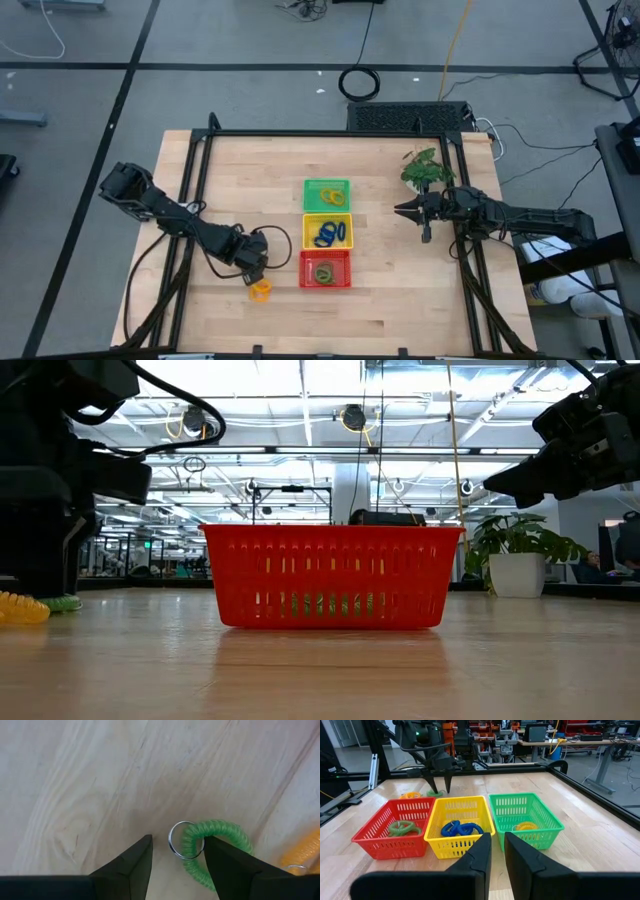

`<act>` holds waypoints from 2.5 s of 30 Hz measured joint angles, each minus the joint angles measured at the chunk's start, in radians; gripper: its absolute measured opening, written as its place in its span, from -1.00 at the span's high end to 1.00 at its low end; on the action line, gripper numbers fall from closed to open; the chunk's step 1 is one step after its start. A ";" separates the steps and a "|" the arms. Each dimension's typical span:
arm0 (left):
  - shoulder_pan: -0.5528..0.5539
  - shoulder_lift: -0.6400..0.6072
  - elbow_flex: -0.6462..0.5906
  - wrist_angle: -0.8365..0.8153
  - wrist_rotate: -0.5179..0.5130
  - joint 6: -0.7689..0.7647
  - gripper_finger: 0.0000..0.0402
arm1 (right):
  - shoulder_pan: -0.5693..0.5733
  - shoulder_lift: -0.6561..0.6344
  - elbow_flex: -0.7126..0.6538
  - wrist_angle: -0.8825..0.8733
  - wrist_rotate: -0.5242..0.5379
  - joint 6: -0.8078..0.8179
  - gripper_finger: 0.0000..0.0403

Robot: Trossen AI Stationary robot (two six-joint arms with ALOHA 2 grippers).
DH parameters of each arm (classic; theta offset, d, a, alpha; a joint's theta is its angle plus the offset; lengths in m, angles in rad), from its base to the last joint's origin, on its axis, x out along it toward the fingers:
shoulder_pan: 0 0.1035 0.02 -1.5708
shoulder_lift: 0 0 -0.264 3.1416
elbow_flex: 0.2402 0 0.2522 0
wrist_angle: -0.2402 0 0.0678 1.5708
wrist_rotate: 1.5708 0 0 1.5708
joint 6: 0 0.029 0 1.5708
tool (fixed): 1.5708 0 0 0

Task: Sort spring keychains into baskets
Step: Put the green spring keychain into the red basket

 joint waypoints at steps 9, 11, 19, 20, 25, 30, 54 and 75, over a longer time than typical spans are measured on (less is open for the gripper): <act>0.002 0.000 0.000 0.009 -0.006 0.006 0.08 | 0.000 0.000 0.000 0.000 0.000 0.000 0.81; 0.002 0.000 0.000 0.014 -0.006 0.006 0.14 | 0.000 0.000 0.000 0.000 0.000 0.000 0.81; 0.002 0.001 0.001 0.033 -0.005 0.024 0.65 | 0.000 0.000 0.000 0.000 0.000 0.000 0.81; 0.002 0.001 0.001 0.034 -0.005 0.029 0.71 | 0.000 0.000 0.000 0.000 0.000 0.000 0.81; 0.003 0.001 0.000 0.055 -0.004 0.074 0.91 | 0.000 0.000 0.000 0.000 0.000 0.000 0.81; 0.002 0.001 -0.001 0.065 -0.003 0.085 0.87 | 0.000 0.000 0.000 0.000 0.000 0.000 0.81; 0.002 0.001 -0.001 0.075 0.000 0.085 0.86 | 0.000 0.000 0.000 0.000 0.000 0.000 0.81; 0.002 0.001 0.000 0.076 0.001 0.098 0.93 | 0.000 0.000 0.000 0.000 0.000 0.000 0.81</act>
